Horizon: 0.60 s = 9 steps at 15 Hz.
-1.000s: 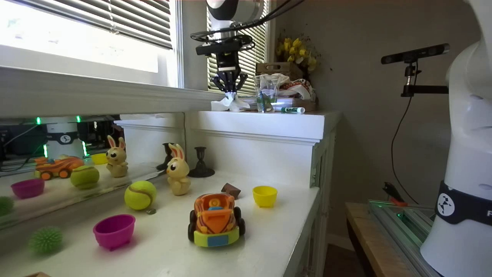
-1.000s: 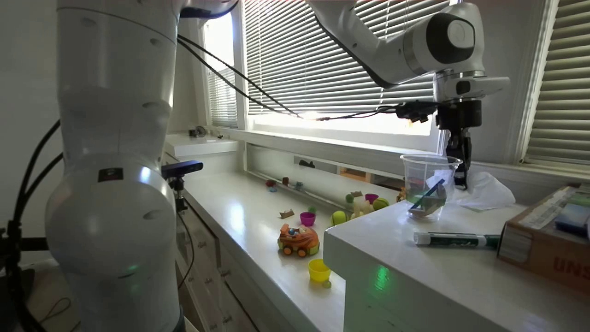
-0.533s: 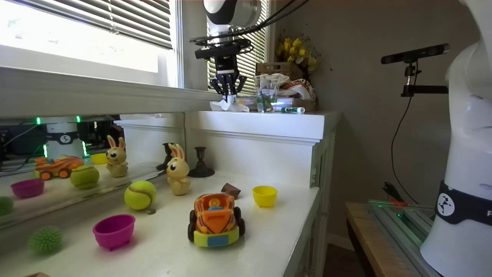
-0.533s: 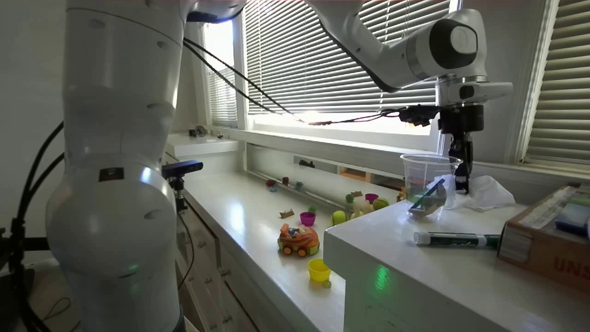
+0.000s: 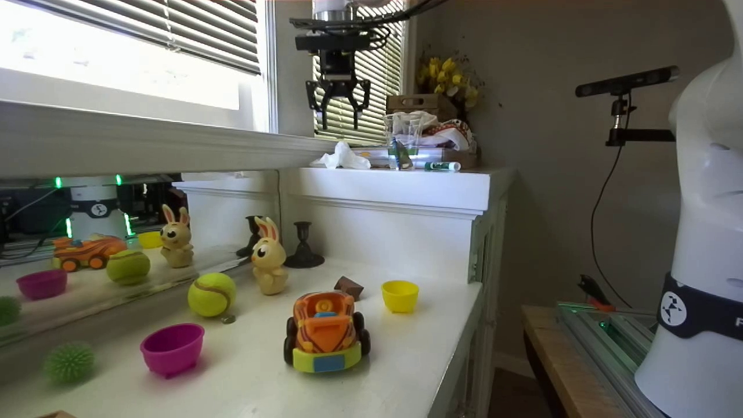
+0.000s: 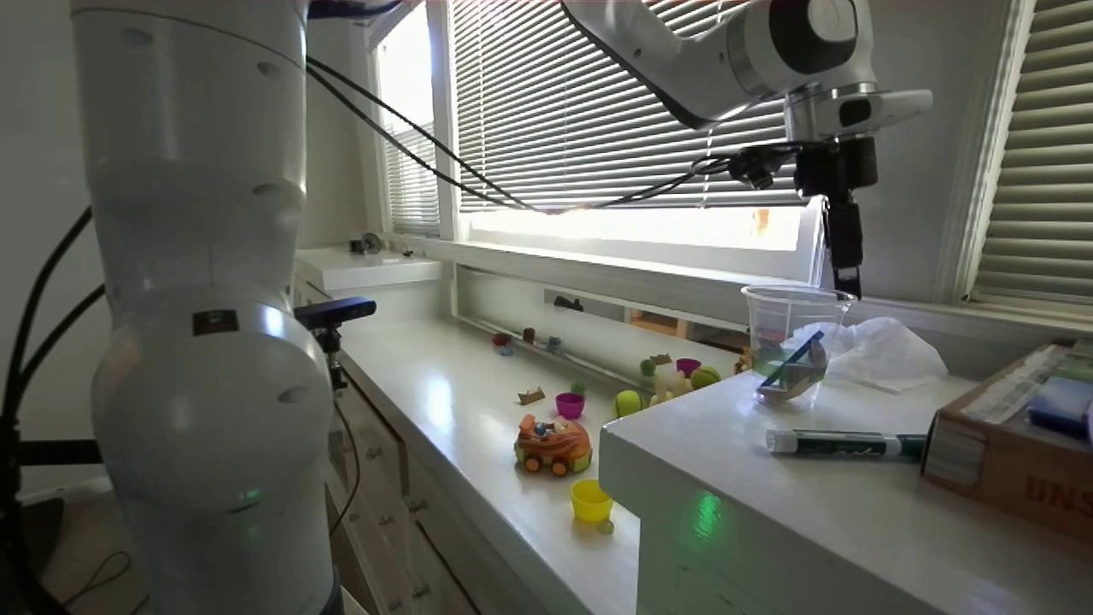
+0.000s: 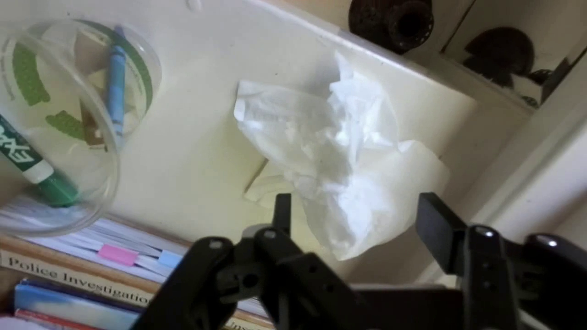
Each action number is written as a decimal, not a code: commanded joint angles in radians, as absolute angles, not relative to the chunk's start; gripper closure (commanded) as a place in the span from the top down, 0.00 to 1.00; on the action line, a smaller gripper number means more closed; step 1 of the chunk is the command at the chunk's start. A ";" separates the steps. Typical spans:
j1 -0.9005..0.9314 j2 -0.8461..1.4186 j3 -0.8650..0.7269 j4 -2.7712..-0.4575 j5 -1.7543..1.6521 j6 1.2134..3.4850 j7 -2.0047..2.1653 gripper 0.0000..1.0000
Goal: Use the paper towel to wipe the toy car
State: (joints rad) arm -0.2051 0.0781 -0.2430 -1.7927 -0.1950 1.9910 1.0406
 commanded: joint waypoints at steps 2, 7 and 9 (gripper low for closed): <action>-0.188 -0.080 -0.208 -1.863 -0.164 1.898 0.811 1.00; -0.163 -0.205 -0.158 -1.955 -0.165 1.811 0.610 1.00; -0.152 -0.250 -0.139 -2.000 -0.156 1.795 0.532 1.00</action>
State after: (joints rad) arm -0.1651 -0.1514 -0.1595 -1.9043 -0.1851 1.8139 0.6440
